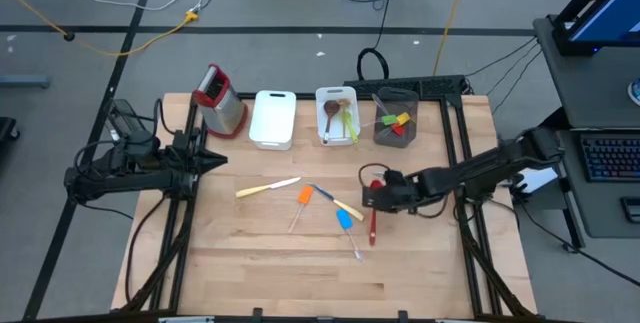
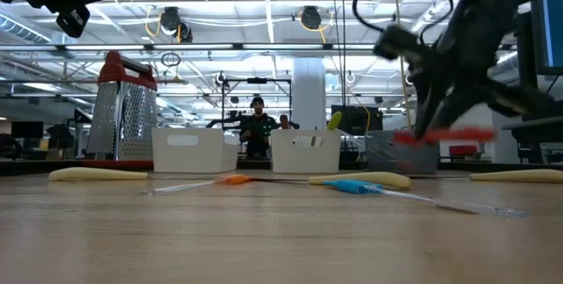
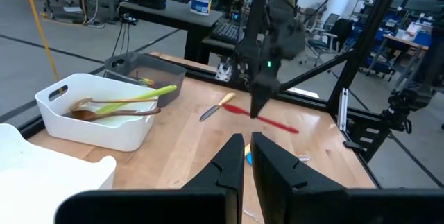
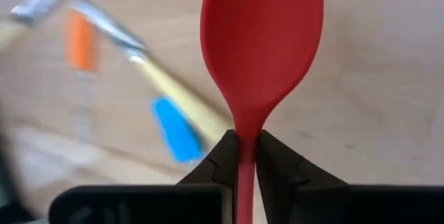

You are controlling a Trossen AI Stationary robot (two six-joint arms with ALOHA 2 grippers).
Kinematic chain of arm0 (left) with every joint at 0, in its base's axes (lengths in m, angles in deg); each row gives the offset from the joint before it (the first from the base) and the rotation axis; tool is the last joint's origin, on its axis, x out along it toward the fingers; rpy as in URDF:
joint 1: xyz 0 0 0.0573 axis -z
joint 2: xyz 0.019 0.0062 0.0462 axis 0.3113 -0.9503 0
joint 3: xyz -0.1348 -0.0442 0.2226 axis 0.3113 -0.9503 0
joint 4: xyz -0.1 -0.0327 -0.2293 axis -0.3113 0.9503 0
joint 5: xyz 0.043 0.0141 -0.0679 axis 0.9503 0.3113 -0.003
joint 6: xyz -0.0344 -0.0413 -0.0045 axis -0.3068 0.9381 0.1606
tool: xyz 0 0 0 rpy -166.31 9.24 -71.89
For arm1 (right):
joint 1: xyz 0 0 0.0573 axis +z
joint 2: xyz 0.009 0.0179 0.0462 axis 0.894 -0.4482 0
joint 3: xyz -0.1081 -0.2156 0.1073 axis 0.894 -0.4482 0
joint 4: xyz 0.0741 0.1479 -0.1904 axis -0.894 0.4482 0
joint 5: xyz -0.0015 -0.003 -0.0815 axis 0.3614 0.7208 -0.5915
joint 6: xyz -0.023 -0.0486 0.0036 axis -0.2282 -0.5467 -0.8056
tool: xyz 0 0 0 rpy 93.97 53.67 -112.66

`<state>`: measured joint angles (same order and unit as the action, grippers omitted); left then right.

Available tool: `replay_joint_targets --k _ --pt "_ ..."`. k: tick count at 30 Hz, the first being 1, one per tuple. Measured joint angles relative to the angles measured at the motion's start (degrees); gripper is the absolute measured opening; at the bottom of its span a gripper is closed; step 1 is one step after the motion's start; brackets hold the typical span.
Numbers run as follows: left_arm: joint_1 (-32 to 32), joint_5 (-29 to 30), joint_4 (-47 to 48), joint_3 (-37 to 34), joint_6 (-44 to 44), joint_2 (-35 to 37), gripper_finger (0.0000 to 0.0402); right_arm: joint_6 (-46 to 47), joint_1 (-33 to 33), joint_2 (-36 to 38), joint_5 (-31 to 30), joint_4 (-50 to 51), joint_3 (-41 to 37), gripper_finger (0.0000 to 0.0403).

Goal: Pick & Place Kitchen Items
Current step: Put the red serving spoon into the right white bin

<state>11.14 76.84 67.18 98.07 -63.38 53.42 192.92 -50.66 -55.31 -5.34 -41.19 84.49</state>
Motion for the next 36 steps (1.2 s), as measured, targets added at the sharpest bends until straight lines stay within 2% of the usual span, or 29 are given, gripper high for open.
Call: replay_joint_targets --k 7,12,15,20,25,29,36 --pt "0.0 0.0 0.0 0.0 0.8 0.0 0.0033 -7.3 -5.1 9.8 0.2 -11.1 0.1 0.0021" --pt "0.0 0.0 0.0 0.0 1.0 0.0 0.0033 -15.5 -13.4 12.7 1.6 -24.7 0.1 0.0021" --pt "0.0 0.4 -0.1 0.0 1.3 0.0 0.0033 -18.9 -19.8 12.8 6.9 -32.2 0.2 0.0021" --pt "0.0 2.3 -0.4 0.0 2.8 0.0 0.0033 -18.8 -31.3 11.1 18.4 -36.9 0.2 0.0021" --pt "0.0 2.6 -0.5 0.0 3.2 0.0 0.0033 -12.2 -40.6 6.0 31.7 -47.3 0.3 0.0021" --pt "0.0 3.8 -0.5 0.0 3.9 0.0 0.0033 -6.1 -45.4 0.2 39.0 -53.3 2.0 0.0021" --pt "0.0 6.2 -0.5 0.0 4.0 0.0 0.0033 -6.4 -50.2 -10.5 49.3 -51.5 13.1 0.0021"
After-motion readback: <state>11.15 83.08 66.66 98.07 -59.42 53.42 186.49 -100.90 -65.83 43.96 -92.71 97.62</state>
